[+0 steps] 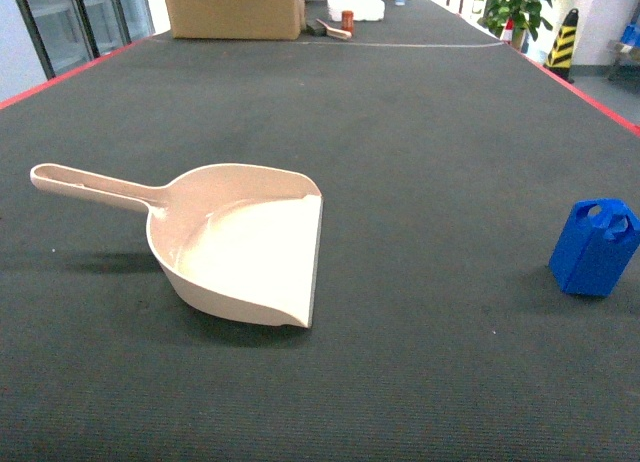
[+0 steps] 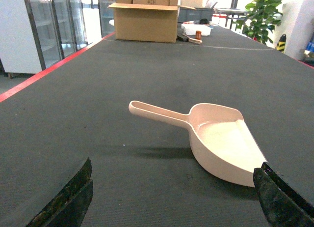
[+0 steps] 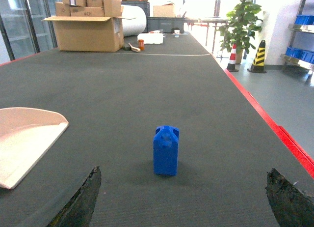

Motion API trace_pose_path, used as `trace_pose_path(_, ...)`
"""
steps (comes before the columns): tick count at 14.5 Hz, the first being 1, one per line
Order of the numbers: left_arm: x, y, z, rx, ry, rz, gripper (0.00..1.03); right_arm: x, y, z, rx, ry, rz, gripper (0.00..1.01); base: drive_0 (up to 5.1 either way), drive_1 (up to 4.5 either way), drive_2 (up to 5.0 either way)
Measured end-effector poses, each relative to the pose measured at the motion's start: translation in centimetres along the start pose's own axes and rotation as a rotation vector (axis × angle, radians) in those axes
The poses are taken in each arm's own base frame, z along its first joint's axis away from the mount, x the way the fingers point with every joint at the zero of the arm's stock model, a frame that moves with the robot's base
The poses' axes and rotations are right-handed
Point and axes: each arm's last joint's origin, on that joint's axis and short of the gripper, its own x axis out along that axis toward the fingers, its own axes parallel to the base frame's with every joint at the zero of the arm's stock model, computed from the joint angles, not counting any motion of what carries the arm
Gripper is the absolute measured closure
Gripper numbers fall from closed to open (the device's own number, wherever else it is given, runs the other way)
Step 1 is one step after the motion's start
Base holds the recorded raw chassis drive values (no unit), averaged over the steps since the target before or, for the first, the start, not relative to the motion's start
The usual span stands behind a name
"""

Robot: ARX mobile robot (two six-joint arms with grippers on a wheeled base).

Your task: Place part in tray to right shelf

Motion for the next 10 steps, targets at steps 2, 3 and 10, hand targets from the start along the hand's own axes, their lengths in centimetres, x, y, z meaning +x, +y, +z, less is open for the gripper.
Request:
trace_pose_path(2,0.0,0.0,0.0,0.0,0.0,0.0,0.05,0.0,0.0,0.0,0.0,0.0,0.0,0.03,0.0,0.0,0.0)
trace_pose_path(3,0.0,0.0,0.0,0.0,0.0,0.0,0.05,0.0,0.0,0.0,0.0,0.0,0.0,0.03,0.0,0.0,0.0)
trace_pose_path(10,0.0,0.0,0.0,0.0,0.0,0.0,0.05,0.0,0.0,0.0,0.0,0.0,0.0,0.03,0.0,0.0,0.0)
